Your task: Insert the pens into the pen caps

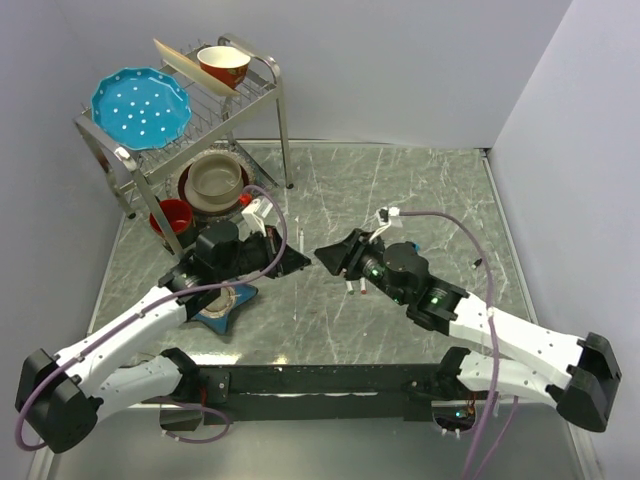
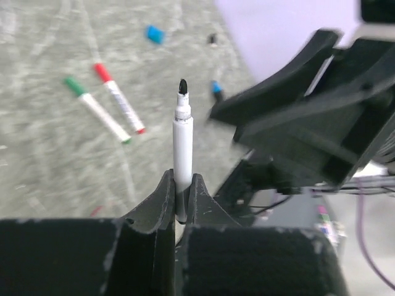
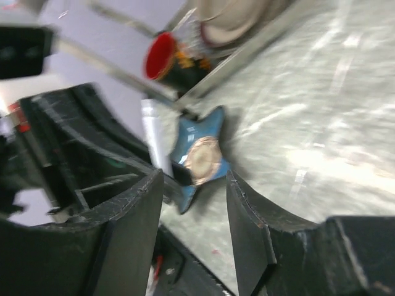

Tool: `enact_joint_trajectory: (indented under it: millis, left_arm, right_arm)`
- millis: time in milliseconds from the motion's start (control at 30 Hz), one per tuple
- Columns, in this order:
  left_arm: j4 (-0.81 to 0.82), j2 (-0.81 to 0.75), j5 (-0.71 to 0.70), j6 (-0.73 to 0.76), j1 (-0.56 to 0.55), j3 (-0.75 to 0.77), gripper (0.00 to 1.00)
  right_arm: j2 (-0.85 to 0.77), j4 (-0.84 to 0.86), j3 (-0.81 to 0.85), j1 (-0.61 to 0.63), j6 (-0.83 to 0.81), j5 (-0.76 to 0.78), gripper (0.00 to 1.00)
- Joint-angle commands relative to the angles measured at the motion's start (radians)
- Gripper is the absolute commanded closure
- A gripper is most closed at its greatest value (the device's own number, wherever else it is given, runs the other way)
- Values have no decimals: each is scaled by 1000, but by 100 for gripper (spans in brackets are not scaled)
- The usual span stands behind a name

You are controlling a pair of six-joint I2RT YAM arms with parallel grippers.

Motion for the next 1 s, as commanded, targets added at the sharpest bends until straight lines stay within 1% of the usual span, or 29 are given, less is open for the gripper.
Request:
enact_joint_trajectory:
  millis: [0,33,67,133,167,200,267,300,333,400,433,500,600,633,700,733,767,833,867,967]
  left_arm:
    - [-205,-54,-108,144,-1,88,99]
    - [-228,-67,-134,179,-1,96,99]
    - [-247,-74,-148,194,-1,109,99]
    - [-306,-95,-165,216,-1,126,99]
    - [-320,-103,-147,230,-1,140,99]
    - [-337,-109,-139,253,-1,148,99]
    - [-385,-129,-159,299,-1,162,99]
    - [-394,-135,-201,310,-1,160,99]
    - [-396,-143,-215,320,-1,153,99]
    - [-360,-167,-232,311,-1,108,99]
    - [-342,-182,-216,296,-1,90,99]
    - [-314,-186,-152,290,-1,57,99]
    - [-317,-193,-166,308,-50,59,99]
    - [-322,-195,-198,311,-69,57,99]
    - [-345,-198,-246,313,-82,56,99]
    - [-351,-210,-281,314,-90,53,99]
    - [-353,-215,-291,314,-90,53,99]
    - [-357,-224,-312,308,-91,60,99]
    - [-357,-225,-308,310,-93,60,99]
    - [-351,-229,-286,319,-97,56,99]
  right_arm:
    - [-76,-273,79,-99,-10,177,47]
    - [-82,-354,81,-141,-4,179,47]
    - [-97,-388,81,-241,-2,174,47]
    - [-115,-483,72,-343,-5,185,47]
    - [-129,-512,70,-398,-5,197,47]
    - [-135,-541,72,-482,-7,219,47]
    - [-143,-610,76,-556,-15,252,46]
    - [-140,-634,84,-608,-16,280,46]
    - [-134,-657,87,-633,-12,291,46]
    - [-111,-710,81,-682,-10,297,46]
    - [-99,-739,78,-719,1,293,46]
    - [-60,-753,58,-756,2,280,46]
    - [6,-780,32,-823,21,244,44]
    - [21,-776,24,-842,16,231,44]
    - [62,-746,6,-900,10,221,43]
    - [75,-724,3,-919,-22,202,43]
    - [104,-686,4,-976,-30,204,43]
    - [157,-642,15,-1017,-45,214,43]
    - [177,-628,30,-1055,-50,225,43]
    - [272,-586,73,-1104,-79,265,41]
